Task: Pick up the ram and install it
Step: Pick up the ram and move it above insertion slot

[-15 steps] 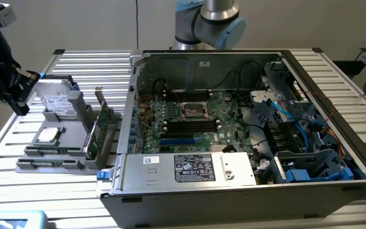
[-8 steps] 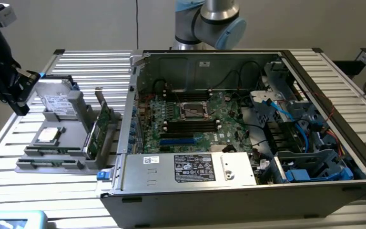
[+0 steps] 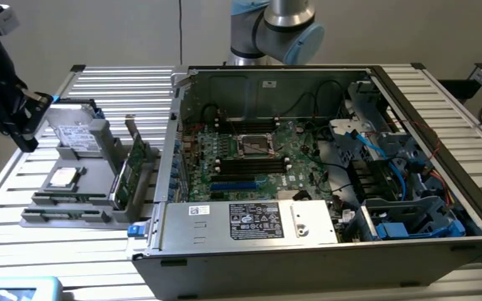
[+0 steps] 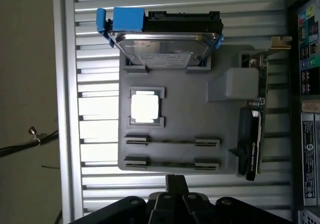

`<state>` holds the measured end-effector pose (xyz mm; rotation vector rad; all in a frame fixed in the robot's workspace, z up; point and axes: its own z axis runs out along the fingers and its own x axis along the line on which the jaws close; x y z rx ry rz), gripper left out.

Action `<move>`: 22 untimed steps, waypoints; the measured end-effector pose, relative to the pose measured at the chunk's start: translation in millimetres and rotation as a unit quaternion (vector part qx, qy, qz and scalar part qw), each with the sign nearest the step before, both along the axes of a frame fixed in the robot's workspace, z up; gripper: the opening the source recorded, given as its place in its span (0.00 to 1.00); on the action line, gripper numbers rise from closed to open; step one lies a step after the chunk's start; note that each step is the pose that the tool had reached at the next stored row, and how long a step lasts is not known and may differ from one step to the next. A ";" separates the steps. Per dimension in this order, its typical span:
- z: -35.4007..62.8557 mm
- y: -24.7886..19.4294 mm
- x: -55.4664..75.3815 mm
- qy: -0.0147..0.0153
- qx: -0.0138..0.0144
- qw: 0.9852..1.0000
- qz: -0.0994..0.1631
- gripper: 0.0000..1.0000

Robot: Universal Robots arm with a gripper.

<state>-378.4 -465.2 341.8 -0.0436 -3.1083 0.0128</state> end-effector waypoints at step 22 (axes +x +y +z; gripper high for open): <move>-0.4 0.0 0.0 0.000 0.000 0.980 0.199 0.11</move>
